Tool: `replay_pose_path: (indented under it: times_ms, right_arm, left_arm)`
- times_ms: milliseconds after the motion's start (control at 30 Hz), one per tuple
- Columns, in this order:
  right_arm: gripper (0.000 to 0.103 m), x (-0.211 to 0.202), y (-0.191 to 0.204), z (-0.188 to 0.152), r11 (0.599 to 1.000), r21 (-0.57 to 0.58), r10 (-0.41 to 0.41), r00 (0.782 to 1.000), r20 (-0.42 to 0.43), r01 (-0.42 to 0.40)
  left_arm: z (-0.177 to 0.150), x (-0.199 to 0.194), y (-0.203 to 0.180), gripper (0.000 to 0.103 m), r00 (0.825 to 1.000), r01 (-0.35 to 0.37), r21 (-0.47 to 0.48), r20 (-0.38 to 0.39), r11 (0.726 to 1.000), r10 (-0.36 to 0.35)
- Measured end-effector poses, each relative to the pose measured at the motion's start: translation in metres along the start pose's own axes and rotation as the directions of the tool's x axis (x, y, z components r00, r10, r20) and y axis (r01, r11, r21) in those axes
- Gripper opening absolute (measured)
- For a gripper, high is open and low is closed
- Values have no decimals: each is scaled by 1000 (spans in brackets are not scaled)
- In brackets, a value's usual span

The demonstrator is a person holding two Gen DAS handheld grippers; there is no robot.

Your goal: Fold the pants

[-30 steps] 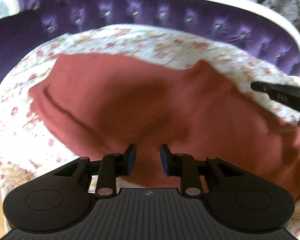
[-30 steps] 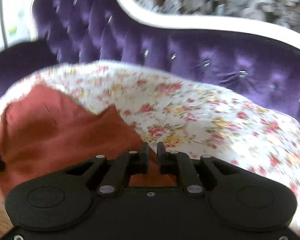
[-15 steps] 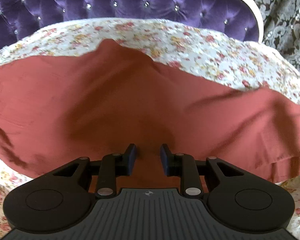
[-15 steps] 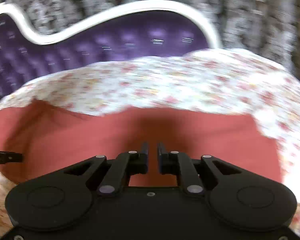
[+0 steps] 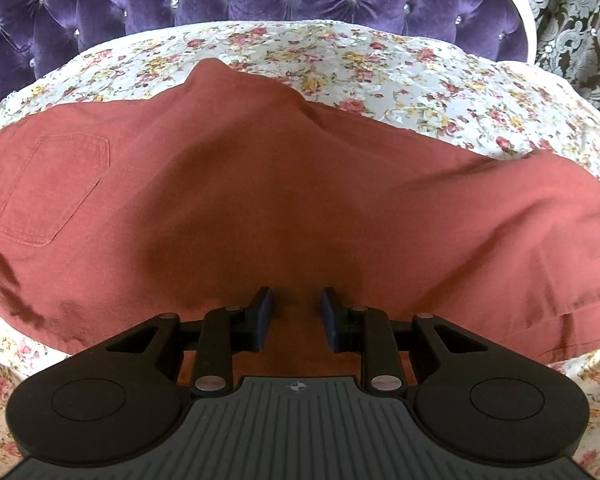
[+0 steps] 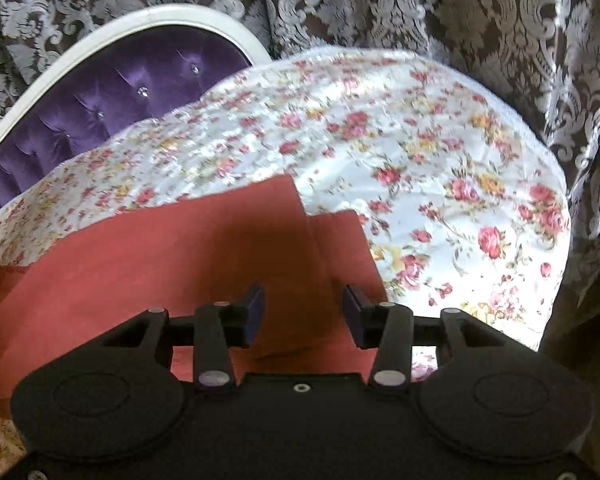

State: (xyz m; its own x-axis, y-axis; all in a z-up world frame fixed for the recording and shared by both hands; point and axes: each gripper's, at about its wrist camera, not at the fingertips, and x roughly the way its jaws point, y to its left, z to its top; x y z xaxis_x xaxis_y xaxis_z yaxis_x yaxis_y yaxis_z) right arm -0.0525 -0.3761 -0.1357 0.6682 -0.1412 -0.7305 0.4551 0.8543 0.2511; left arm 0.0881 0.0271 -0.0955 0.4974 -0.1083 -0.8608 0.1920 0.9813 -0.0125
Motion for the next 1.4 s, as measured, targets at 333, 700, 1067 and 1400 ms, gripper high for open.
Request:
replay_pose_path:
  times_ms: [333, 700, 1067, 1400]
  right_arm:
    - [20, 13, 0, -2, 999, -22, 31, 998, -52, -32]
    - [19, -22, -11, -16, 999, -32, 21, 996, -86, -24]
    - [19, -12, -10, -29, 997, -74, -7, 991, -135, -3]
    - [19, -7, -8, -30, 995, -99, -21, 987, -157, 6]
  left_arm:
    - [2, 1, 0, 26, 1000, -4, -4, -11, 1000, 4]
    - [6, -4, 1, 26, 1000, 15, -2, -22, 1000, -15]
    - [7, -2, -5, 26, 1000, 13, 10, -23, 1000, -12]
    - [2, 0, -2, 27, 1000, 20, 22, -20, 1000, -19]
